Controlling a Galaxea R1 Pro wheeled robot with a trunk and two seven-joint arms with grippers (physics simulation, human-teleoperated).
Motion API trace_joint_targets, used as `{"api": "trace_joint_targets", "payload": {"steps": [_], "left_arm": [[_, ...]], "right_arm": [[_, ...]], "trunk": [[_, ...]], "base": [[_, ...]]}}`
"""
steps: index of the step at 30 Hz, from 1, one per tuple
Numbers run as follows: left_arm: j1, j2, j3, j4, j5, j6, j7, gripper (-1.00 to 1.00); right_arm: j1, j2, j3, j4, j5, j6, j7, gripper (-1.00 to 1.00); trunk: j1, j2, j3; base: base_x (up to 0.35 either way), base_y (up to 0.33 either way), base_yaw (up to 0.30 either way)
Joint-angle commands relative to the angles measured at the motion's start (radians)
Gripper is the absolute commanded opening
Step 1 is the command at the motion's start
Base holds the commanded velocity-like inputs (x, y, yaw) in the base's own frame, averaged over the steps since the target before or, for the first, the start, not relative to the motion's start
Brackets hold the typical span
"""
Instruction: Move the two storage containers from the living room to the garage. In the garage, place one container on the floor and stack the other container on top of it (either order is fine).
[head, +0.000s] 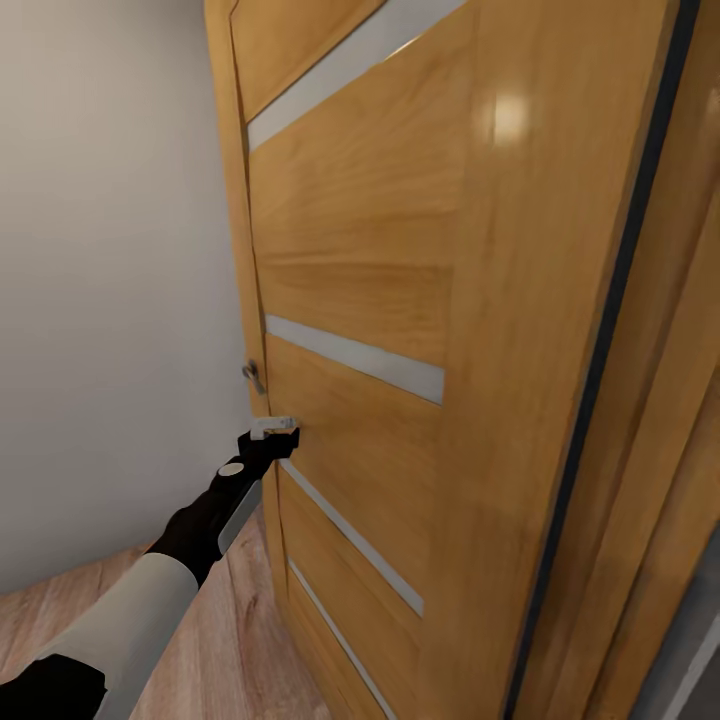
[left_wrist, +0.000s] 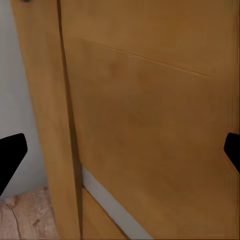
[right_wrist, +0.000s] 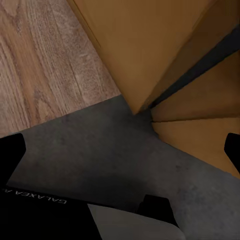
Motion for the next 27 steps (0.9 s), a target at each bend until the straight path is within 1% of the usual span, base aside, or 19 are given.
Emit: {"api": "trace_joint_targets", "payload": {"steps": [1,13,24,27], "left_arm": [[-0.001,0.001,-0.009,-0.003,0.017,0.003,0.005,1.0],[-0.001,0.001,-0.009,-0.003,0.016,0.003,0.005,1.0],[0.0,0.001,-0.009,-0.003,0.016,0.003,0.005,1.0],[0.0,0.001,-0.009,-0.003,0.016,0.003,0.005,1.0]], "right_arm": [[0.0,-0.05,-0.009,-0.003,0.013,0.006,0.002,1.0],[0.0,-0.05,-0.009,-0.003,0.013,0.006,0.002,1.0],[0.0,-0.051,-0.011,-0.003,0.012,0.006,0.002,1.0],[0.0,-0.051,-0.011,-0.003,0.011,0.006,0.002,1.0]], "trunk": [[0.0,-0.001,-0.001],[0.0,-0.001,0.004],[0.0,-0.001,0.014],[0.0,-0.001,0.015]], "base": [[0.0,0.0,-0.046],[0.0,0.0,-0.093],[0.0,0.0,-0.221],[0.0,0.0,-0.149]]}}
